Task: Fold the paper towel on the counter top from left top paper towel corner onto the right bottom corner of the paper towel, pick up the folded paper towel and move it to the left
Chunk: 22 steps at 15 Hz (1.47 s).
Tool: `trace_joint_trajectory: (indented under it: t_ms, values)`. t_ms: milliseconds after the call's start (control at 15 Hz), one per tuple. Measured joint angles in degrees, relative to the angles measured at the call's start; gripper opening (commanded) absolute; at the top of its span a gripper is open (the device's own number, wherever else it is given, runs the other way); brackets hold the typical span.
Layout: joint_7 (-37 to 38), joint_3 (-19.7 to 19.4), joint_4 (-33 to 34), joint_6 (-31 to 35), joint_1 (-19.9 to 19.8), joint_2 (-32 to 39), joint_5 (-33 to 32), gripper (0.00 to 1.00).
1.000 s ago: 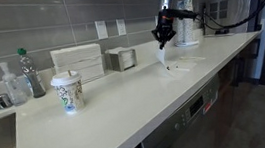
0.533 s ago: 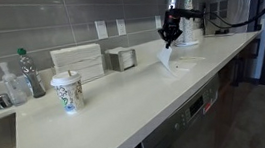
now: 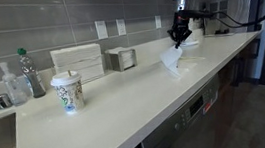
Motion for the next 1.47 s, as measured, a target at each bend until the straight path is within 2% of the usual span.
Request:
trace_joint_trajectory:
  t_ms: [533,1067,1200,1467]
  values:
    - [0.5,-1.8,0.0,0.0,-0.8,3.8,-2.5,0.0]
    - [6.9,-3.2,0.0,0.6,-0.1,8.1,-10.5,0.0]
    - [7.8,-3.6,0.1,0.7,0.1,8.6,-11.4,0.27]
    - [9.0,-3.8,0.1,0.7,0.5,8.9,-11.8,0.55]
